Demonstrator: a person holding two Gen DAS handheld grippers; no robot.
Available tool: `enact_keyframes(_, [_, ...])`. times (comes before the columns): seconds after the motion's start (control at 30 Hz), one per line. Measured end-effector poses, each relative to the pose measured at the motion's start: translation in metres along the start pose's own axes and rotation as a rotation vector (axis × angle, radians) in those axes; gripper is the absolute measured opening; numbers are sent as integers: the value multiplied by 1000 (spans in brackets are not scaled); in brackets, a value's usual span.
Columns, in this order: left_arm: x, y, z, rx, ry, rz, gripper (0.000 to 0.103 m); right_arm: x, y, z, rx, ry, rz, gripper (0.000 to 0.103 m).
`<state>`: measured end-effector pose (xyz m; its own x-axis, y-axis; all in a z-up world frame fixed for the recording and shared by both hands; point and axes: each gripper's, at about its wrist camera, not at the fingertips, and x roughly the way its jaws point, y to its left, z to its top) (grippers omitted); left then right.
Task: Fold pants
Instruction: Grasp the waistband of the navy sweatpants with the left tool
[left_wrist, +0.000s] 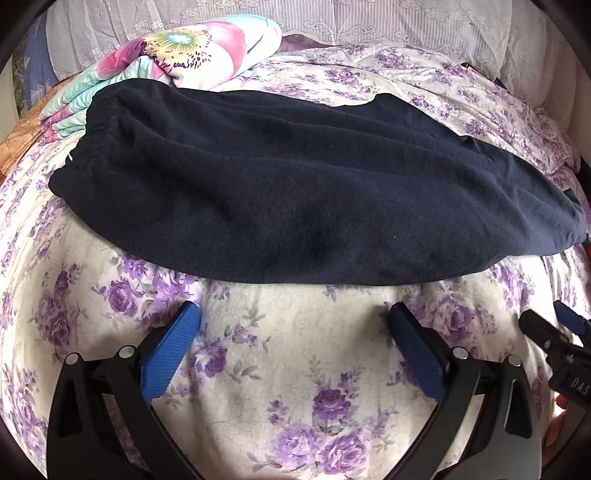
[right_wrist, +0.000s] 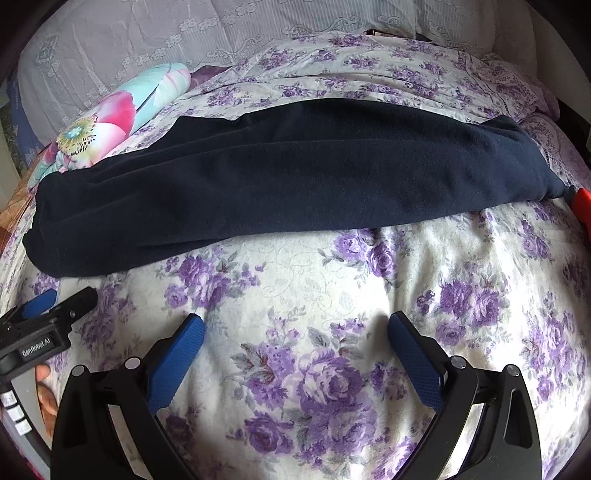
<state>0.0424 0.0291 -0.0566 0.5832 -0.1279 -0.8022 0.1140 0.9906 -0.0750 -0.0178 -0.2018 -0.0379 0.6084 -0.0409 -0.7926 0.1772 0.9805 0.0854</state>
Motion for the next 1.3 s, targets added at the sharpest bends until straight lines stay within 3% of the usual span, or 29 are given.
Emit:
enact_keyframes(0.17, [-6, 8, 7, 27, 15, -47, 99, -2, -5, 0, 12, 0, 42, 100])
enact_keyframes(0.3, [-23, 58, 24, -151, -83, -92, 99, -3, -9, 0, 34, -8, 67, 100])
enact_keyframes(0.37, [-17, 86, 31, -249, -58, -128, 98, -2, -7, 0, 28, -6, 58, 100])
enact_keyframes(0.43, [-8, 111, 34, -386, -51, -250, 98, -2, -6, 0, 23, -4, 51, 100])
enact_keyframes(0.47, [-10, 116, 36, -417, -68, -268, 98, -2, -6, 0, 23, -4, 51, 100])
enact_keyframes(0.63, [0, 100, 50, -343, -92, -187, 98, -2, -9, 0, 45, -10, 74, 100])
enact_keyframes(0.7, [0, 97, 57, -341, -106, -184, 89, -4, -16, 1, 76, -19, 111, 100])
enact_keyframes(0.73, [-2, 101, 58, -372, -110, -171, 69, -4, -22, 2, 104, -27, 140, 100])
enact_keyframes(0.77, [-1, 106, 59, -391, -111, -173, 64, -5, -28, 2, 137, -37, 172, 100])
enact_keyframes(0.83, [-4, 123, 55, -469, -113, -247, 53, -6, -40, 2, 210, -55, 233, 100])
enact_keyframes(0.9, [-2, 137, 52, -540, -102, -330, 49, -6, -46, 2, 253, -65, 265, 100])
enact_keyframes(1.03, [3, 148, 50, -598, -98, -396, 37, -7, -38, 3, 221, -66, 237, 100])
enact_keyframes(1.13, [0, 153, 49, -618, -111, -425, 26, -7, -37, 4, 214, -65, 233, 100])
enact_keyframes(1.3, [-12, 158, 43, -617, -128, -426, 23, -6, -39, 1, 221, -66, 239, 100])
